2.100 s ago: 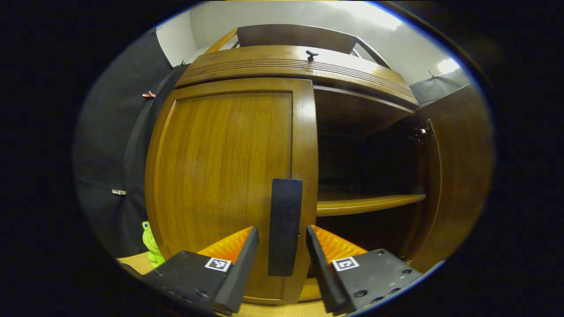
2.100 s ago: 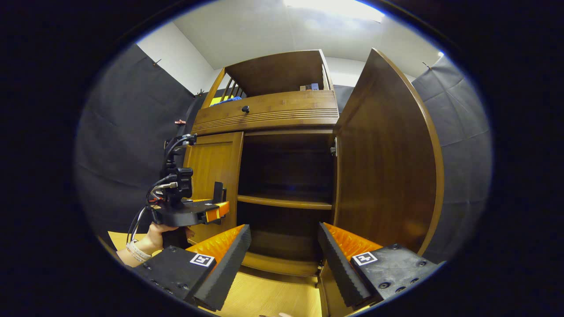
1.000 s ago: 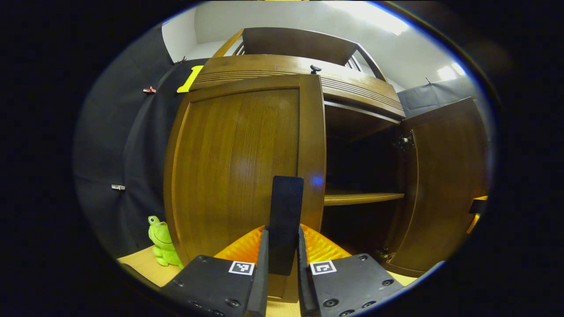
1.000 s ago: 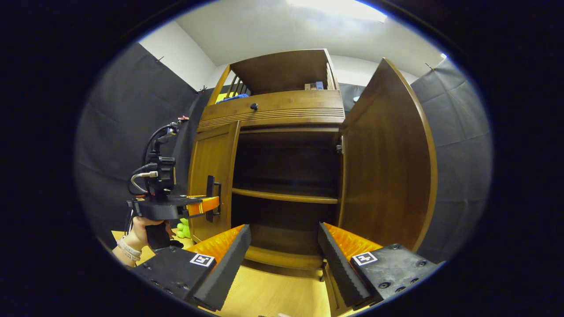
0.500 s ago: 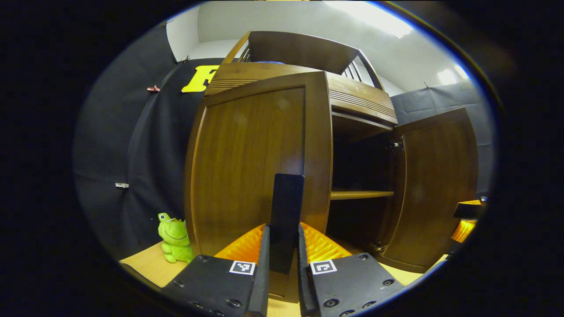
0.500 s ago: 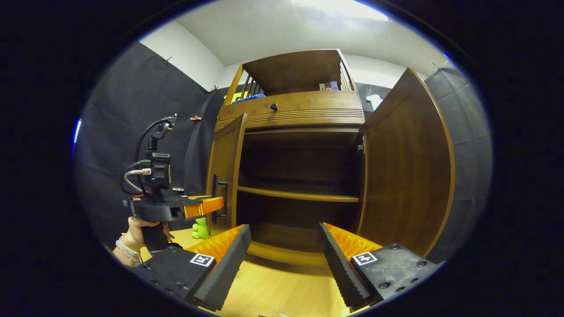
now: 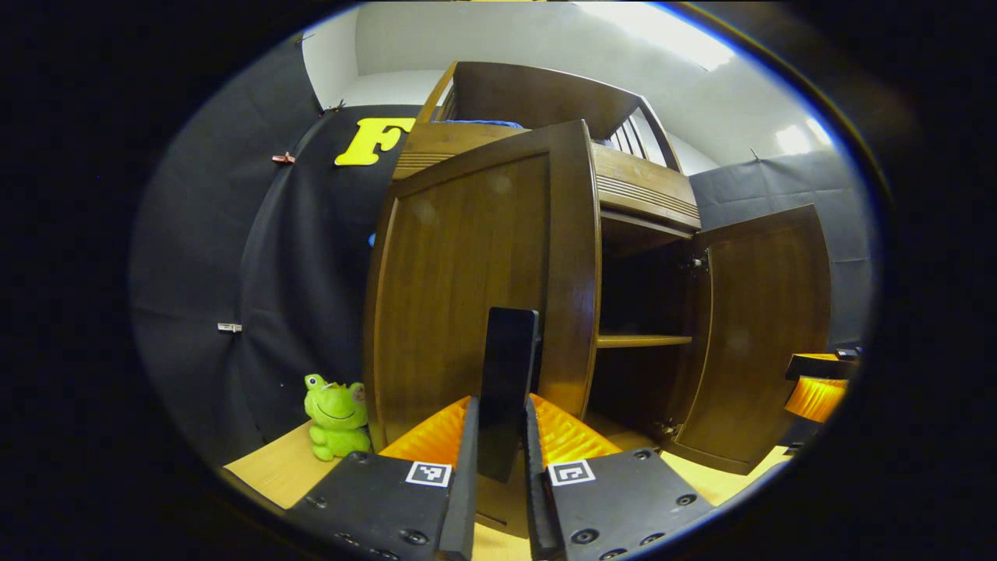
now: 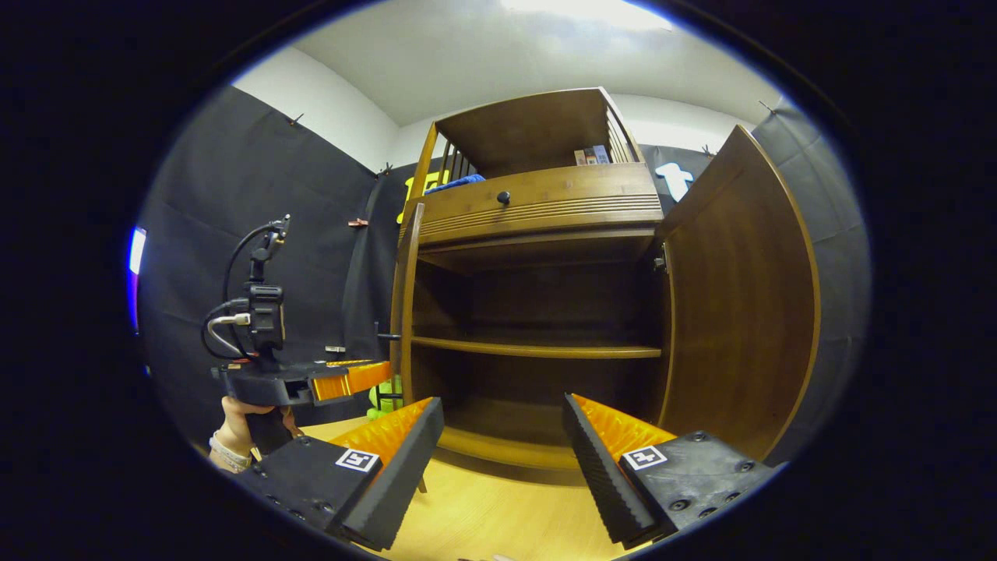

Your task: Open the right door of the double-door shoe cabinet with the right hand, and open the left door with the left hand.

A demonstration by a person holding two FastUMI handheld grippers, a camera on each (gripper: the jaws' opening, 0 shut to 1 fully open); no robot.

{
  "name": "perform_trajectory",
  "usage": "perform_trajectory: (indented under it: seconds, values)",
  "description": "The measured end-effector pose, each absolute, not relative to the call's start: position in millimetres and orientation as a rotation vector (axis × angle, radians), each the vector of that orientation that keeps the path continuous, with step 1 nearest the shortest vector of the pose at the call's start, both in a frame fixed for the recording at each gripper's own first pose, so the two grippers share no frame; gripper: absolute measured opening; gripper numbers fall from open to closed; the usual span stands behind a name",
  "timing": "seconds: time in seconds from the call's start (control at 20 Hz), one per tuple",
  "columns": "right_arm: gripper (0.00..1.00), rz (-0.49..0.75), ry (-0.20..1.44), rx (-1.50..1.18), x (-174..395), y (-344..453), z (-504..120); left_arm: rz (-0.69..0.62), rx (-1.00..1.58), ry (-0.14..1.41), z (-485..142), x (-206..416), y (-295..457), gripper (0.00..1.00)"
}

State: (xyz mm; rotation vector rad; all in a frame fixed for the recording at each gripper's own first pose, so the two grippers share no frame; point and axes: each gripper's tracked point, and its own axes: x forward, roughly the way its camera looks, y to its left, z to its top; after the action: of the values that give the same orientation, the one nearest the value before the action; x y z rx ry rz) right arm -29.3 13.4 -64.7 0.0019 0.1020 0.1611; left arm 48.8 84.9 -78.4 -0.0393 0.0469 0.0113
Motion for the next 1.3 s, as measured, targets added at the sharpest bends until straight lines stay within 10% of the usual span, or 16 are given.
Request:
perform_trajectory:
  seconds: [1.3]
  values:
    - [0.98, 0.307, 0.138, 0.033, -29, 74, -77, 0.271, 0.008, 0.018, -64, -19, 187, 0.08]
